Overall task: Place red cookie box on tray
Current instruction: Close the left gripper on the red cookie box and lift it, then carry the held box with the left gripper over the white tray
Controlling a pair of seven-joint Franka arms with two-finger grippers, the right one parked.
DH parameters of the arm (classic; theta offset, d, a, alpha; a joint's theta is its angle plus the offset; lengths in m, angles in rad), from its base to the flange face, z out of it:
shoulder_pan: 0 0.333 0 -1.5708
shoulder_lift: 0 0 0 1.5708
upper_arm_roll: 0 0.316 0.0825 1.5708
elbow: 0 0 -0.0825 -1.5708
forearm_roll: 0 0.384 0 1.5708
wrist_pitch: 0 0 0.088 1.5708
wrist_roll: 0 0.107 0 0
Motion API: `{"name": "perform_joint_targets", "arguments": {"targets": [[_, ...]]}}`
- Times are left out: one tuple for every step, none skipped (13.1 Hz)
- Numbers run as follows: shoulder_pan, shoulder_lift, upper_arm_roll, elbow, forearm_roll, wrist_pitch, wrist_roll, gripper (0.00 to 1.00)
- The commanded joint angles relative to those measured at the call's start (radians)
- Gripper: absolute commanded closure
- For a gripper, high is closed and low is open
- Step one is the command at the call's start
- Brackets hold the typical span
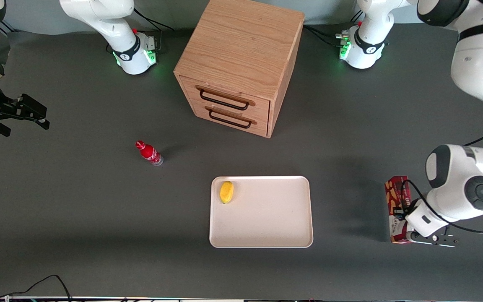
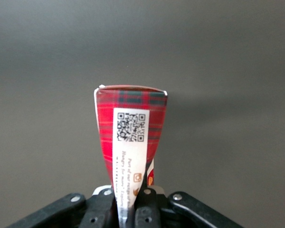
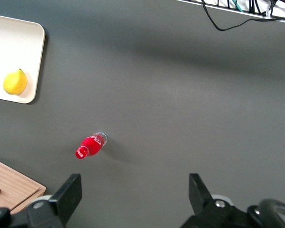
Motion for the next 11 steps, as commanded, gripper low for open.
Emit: {"name": "perform_joint_targets", "arguments": {"targets": [[-0.077,-0.132,0.010,0.075,-0.045,-0.247,-0.073,1.00],[-0.104,-0.155,0.001,0.106,-0.048,-0.315,-0.116,1.00],[-0.135,-0.172,-0.011,0.134,-0.053,-0.363,-0.171,1.00],[-0.161,-0.176,-0.031,0.154,-0.053,-0.392,-0.240,1.00],[-0.185,-0.175,-0.062,0.174,-0.056,-0.403,-0.318,1.00],[-0.210,-0.172,-0.082,0.186,-0.055,-0.397,-0.394,1.00],[-0.233,-0.163,-0.091,0.192,-0.053,-0.380,-0.452,1.00],[-0.264,-0.149,-0.093,0.195,-0.053,-0.354,-0.486,1.00],[-0.293,-0.118,-0.093,0.194,-0.053,-0.296,-0.517,1.00],[-0.314,-0.083,-0.091,0.191,-0.052,-0.227,-0.552,1.00],[-0.337,-0.045,-0.090,0.191,-0.044,-0.169,-0.572,1.00]]}}
